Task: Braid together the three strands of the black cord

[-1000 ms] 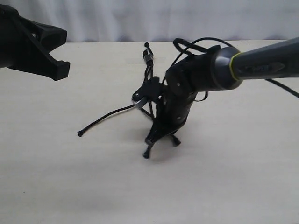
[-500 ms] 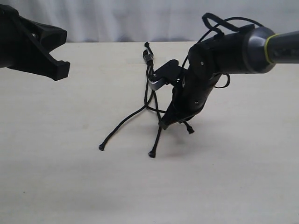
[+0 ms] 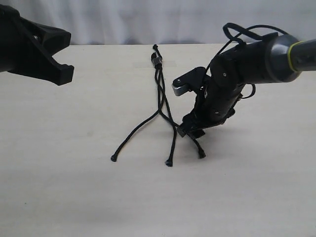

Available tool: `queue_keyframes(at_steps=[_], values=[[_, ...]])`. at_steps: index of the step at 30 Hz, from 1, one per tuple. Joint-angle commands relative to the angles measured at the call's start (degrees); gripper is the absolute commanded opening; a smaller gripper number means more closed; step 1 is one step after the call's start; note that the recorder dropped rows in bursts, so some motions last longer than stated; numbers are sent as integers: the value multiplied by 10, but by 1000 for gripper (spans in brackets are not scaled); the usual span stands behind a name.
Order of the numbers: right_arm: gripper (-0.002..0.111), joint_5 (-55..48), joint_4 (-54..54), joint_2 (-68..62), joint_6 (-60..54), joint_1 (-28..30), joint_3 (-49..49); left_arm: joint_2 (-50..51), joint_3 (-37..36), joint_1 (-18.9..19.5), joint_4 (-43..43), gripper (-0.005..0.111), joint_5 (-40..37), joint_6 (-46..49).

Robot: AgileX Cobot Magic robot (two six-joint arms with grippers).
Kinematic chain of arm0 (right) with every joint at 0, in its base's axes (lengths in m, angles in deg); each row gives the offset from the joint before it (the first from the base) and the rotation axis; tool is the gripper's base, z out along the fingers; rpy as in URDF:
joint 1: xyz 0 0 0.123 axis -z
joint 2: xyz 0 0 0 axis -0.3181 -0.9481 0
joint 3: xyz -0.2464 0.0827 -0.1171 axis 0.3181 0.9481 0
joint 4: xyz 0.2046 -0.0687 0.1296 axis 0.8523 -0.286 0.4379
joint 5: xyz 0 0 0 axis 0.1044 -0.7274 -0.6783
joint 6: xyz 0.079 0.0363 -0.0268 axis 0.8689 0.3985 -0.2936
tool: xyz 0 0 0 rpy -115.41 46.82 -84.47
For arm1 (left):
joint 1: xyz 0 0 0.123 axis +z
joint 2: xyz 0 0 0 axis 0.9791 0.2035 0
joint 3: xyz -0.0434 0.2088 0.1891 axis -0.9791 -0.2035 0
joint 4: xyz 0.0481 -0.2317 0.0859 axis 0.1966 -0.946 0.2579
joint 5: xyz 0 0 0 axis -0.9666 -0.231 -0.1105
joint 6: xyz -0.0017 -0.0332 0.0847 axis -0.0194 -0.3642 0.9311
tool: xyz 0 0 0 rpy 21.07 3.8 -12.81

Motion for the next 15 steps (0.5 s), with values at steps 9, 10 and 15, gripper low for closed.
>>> queue_keyframes(at_steps=[9,10,15], values=[[4,0,-7,282,35,3,24,-4,-3,2,-2,0,4,-4],[4,21,-7,330,52,3,51,-4,-3,2,-2,0,4,-4],[4,166,-7,516,73,3,203,-4,-3,2,-2,0,4,-4]])
